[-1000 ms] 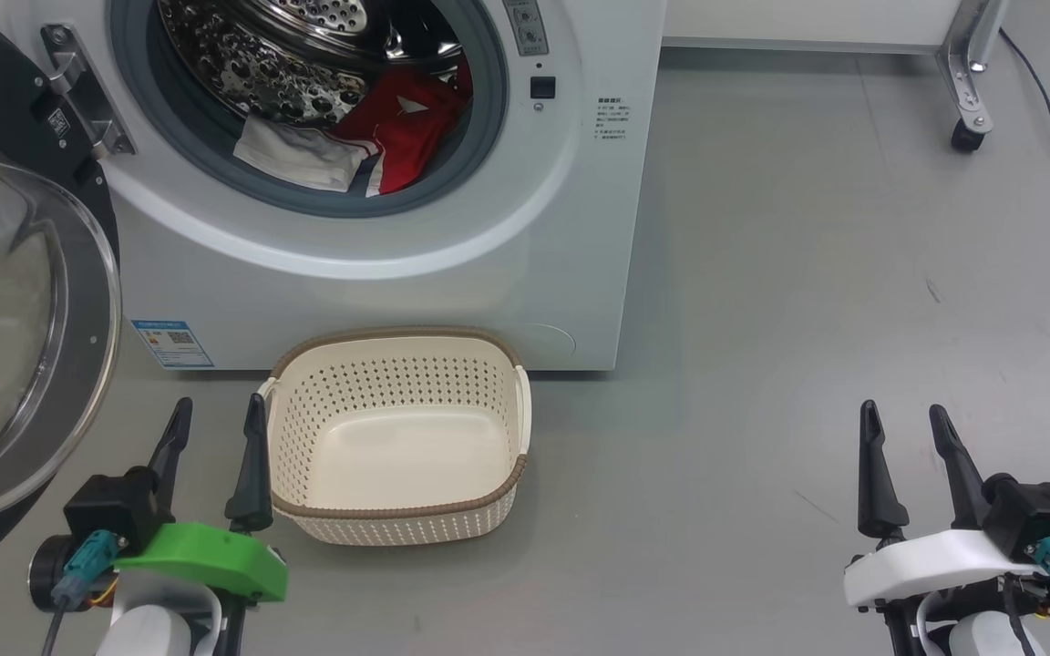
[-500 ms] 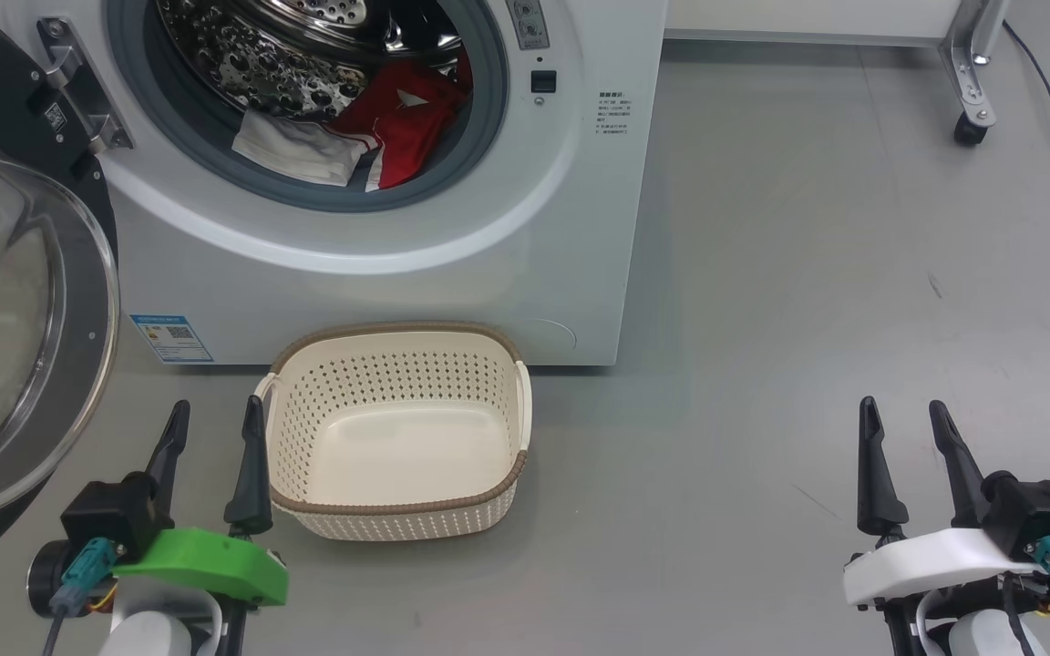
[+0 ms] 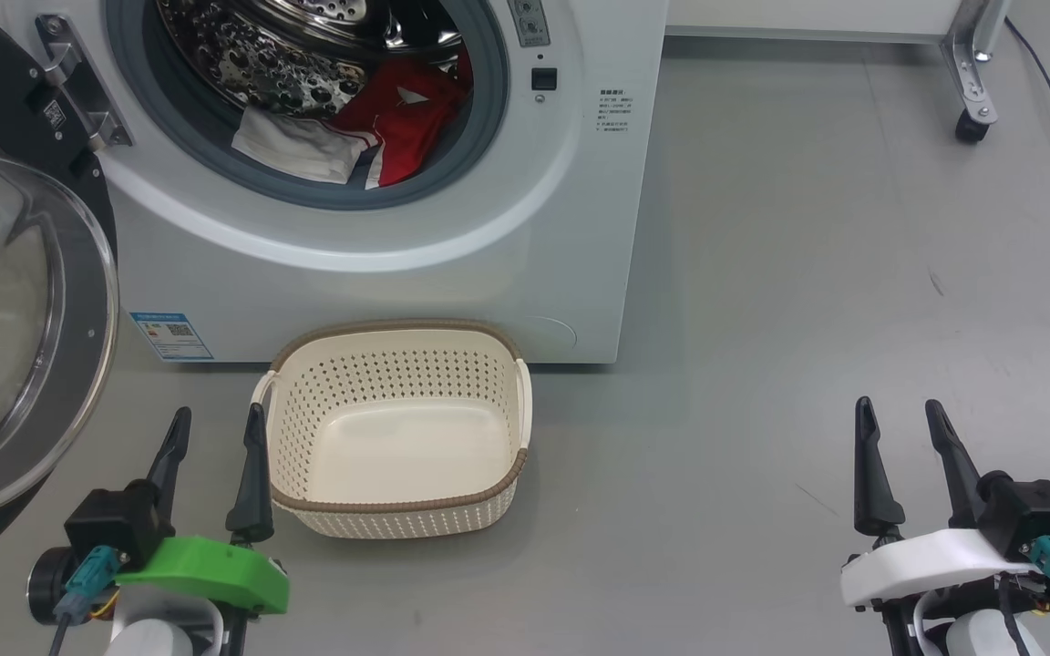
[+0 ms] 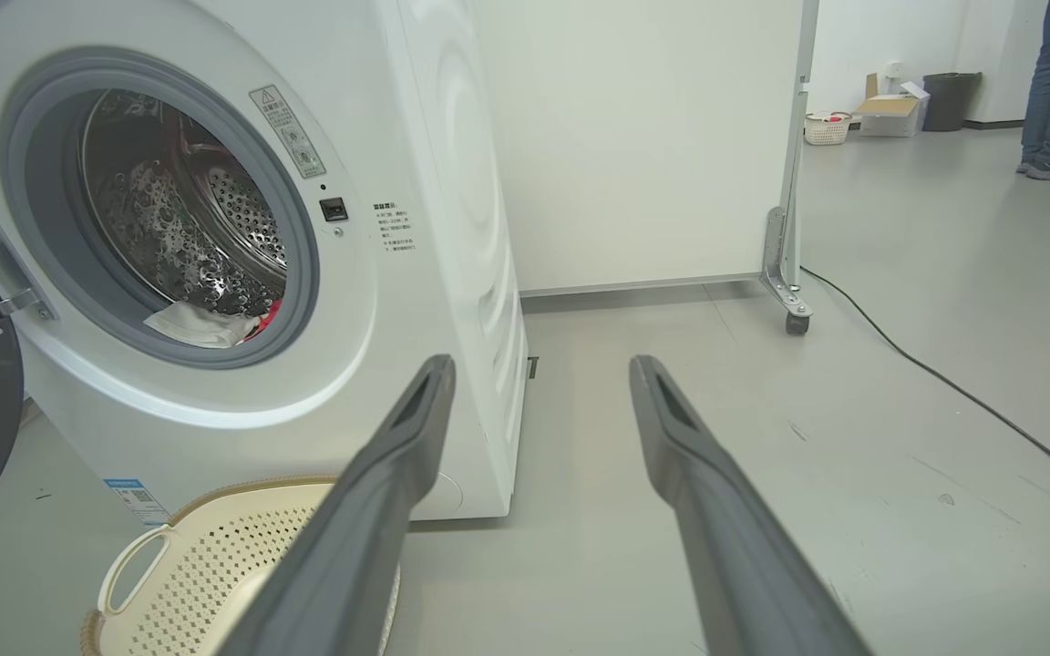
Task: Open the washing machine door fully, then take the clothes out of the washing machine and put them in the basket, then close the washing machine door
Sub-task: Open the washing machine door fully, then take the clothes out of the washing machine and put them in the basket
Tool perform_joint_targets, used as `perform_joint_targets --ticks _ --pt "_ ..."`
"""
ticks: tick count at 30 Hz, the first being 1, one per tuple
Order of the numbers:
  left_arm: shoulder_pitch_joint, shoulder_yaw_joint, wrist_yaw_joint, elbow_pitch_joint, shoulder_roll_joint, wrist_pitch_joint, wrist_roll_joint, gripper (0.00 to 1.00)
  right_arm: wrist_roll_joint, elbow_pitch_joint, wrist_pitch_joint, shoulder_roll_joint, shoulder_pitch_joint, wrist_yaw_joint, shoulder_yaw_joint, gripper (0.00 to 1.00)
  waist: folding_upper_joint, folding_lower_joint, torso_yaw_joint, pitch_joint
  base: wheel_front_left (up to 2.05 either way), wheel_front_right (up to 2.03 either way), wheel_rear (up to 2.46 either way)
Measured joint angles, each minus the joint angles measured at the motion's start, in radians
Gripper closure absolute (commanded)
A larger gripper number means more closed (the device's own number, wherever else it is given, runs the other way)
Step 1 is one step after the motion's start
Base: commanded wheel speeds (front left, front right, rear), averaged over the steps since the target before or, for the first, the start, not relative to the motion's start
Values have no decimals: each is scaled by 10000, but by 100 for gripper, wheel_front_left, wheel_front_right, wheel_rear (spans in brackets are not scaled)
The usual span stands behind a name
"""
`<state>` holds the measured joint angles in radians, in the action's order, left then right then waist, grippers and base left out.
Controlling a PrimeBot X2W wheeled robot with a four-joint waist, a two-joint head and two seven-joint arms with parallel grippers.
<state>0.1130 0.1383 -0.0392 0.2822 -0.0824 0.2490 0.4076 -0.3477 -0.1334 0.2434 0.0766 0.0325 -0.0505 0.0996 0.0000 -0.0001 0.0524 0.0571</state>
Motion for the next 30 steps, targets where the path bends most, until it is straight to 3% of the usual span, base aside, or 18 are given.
perform_joint_targets --ticks 19,30 --pt "-16 -8 35 -52 2 0 -105 0 247 -6 0 134 2 0 107 0 0 0 49 45 0 0 0" --pt "-21 -50 -163 -332 31 2 63 0 247 -10 0 121 2 4 107 0 0 1 79 115 18 -18 0"
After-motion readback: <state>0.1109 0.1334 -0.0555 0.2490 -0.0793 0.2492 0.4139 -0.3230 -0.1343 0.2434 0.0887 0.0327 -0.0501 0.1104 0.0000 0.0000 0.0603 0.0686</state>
